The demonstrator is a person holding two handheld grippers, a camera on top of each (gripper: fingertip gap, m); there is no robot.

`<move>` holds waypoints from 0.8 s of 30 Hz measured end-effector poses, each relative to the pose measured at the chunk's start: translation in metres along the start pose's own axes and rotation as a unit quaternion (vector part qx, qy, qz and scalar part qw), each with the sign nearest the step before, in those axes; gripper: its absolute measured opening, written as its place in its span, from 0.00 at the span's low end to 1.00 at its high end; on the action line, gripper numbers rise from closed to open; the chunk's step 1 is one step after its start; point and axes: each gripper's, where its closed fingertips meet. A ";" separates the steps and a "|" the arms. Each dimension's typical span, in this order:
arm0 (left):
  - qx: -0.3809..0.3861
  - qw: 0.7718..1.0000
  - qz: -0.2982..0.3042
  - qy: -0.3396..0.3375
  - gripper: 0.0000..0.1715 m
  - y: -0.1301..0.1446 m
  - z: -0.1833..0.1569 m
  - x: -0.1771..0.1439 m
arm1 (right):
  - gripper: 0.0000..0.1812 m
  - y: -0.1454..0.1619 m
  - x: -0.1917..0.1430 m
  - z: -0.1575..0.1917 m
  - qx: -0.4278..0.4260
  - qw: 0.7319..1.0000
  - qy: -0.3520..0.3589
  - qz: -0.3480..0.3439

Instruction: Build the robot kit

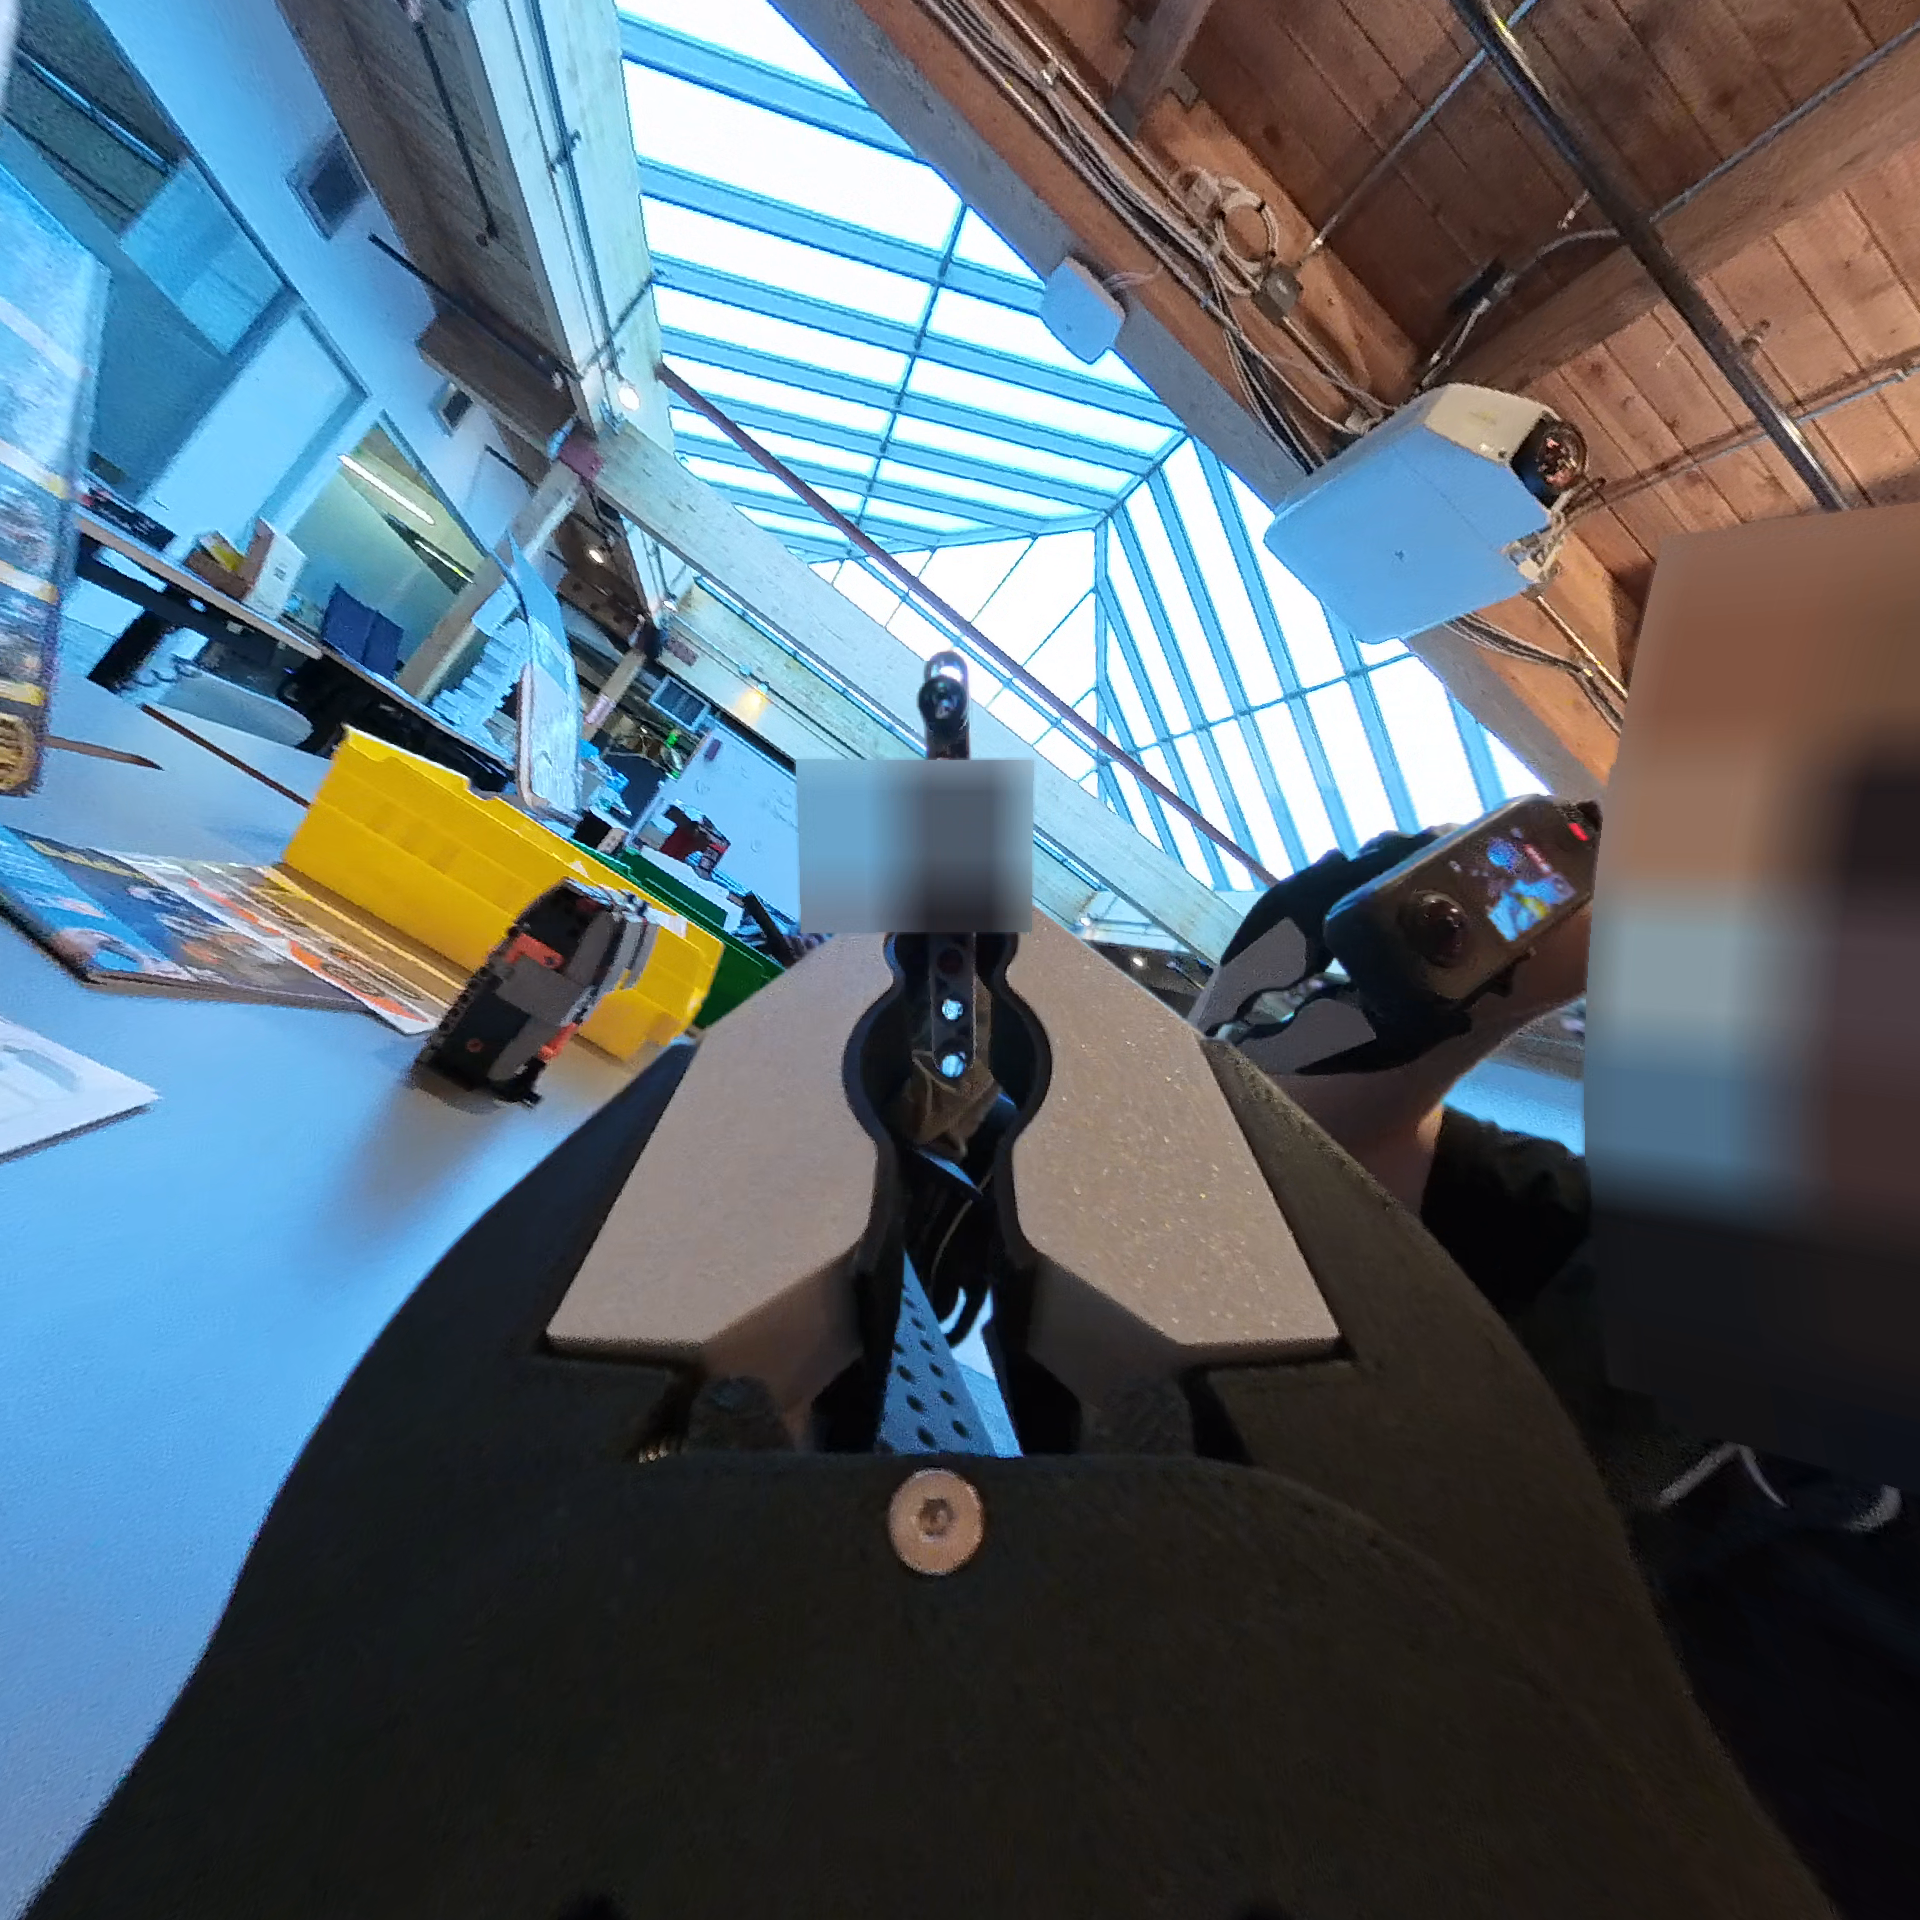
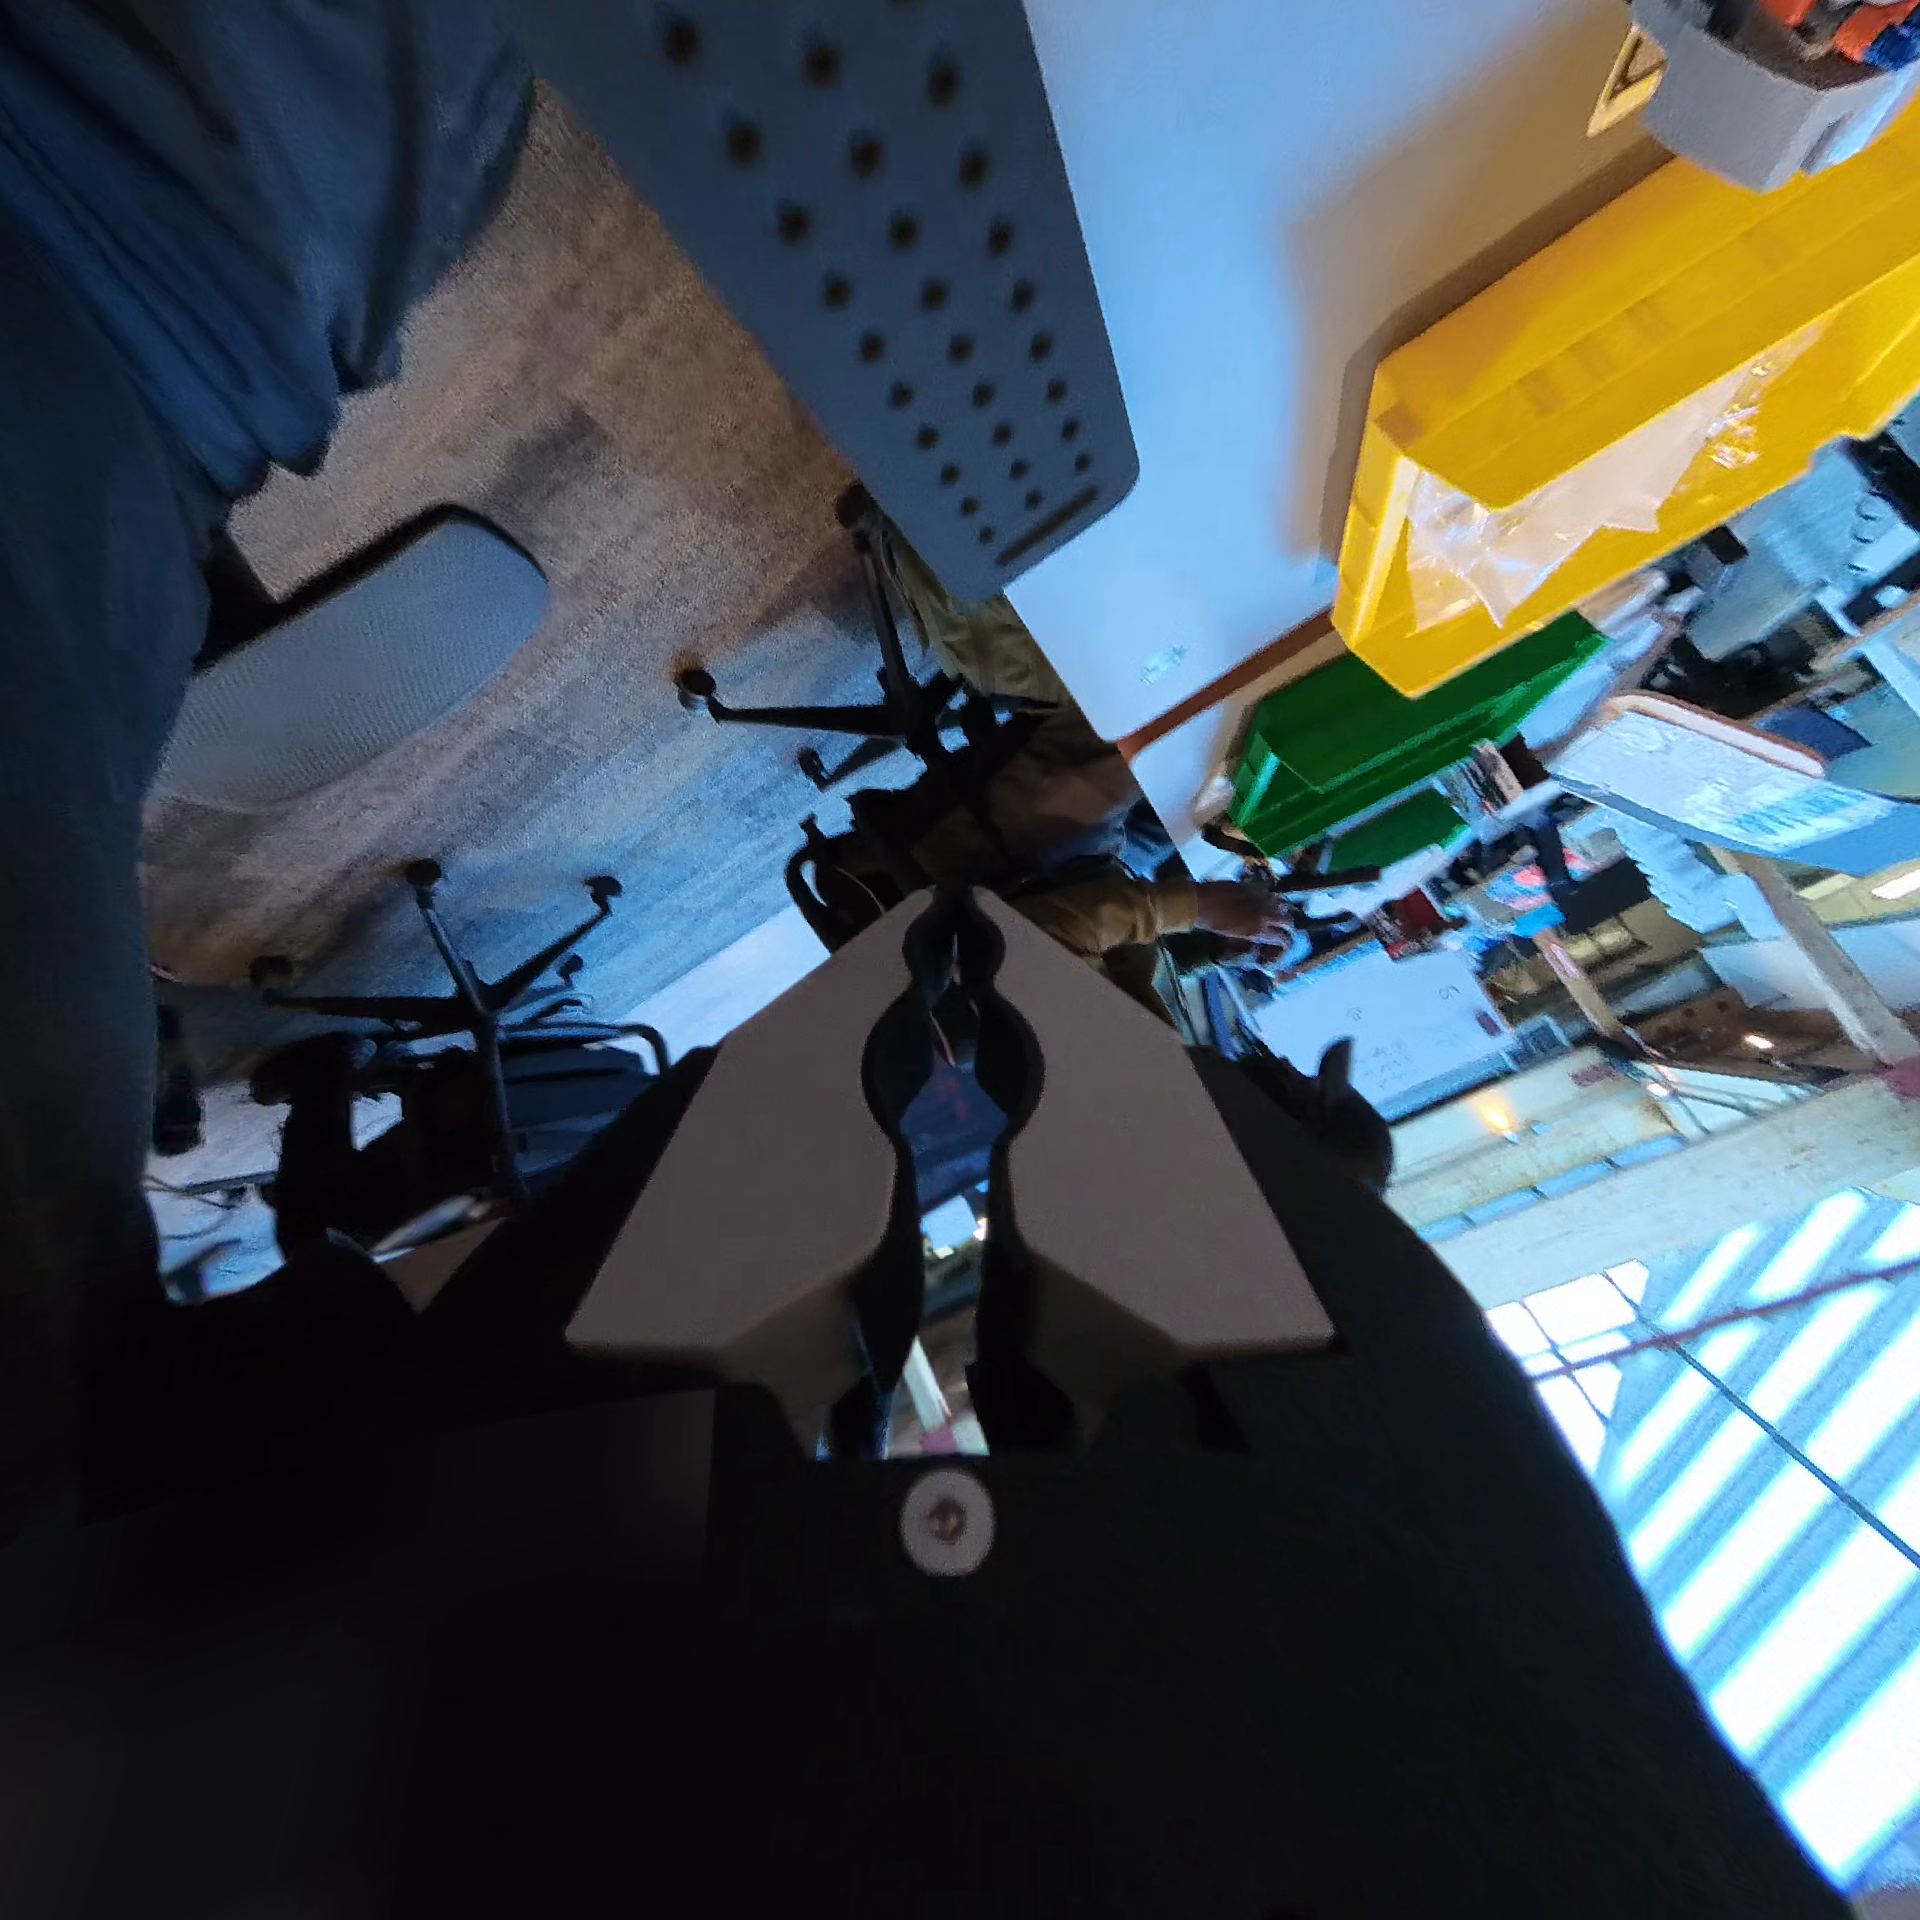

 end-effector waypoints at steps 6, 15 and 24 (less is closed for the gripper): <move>0.031 0.999 -0.021 -0.025 0.03 -0.009 0.005 -0.001 | 0.00 -0.072 0.030 -0.049 -0.008 0.975 -0.097 -0.199; 0.143 0.982 0.012 -0.126 0.03 0.000 0.032 -0.001 | 0.04 -0.237 -0.033 -0.107 -0.055 0.689 -0.080 -0.718; 0.156 0.972 0.076 -0.161 0.03 -0.002 0.063 0.027 | 0.15 -0.254 -0.094 -0.138 -0.033 0.490 0.043 -0.870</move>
Point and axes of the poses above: each gripper's, where its closed fingertips meet, x out along the fingers, y out of its underside, z = x × y across the jaws, and after that the axes turned 15 degrees about -y, right-handed
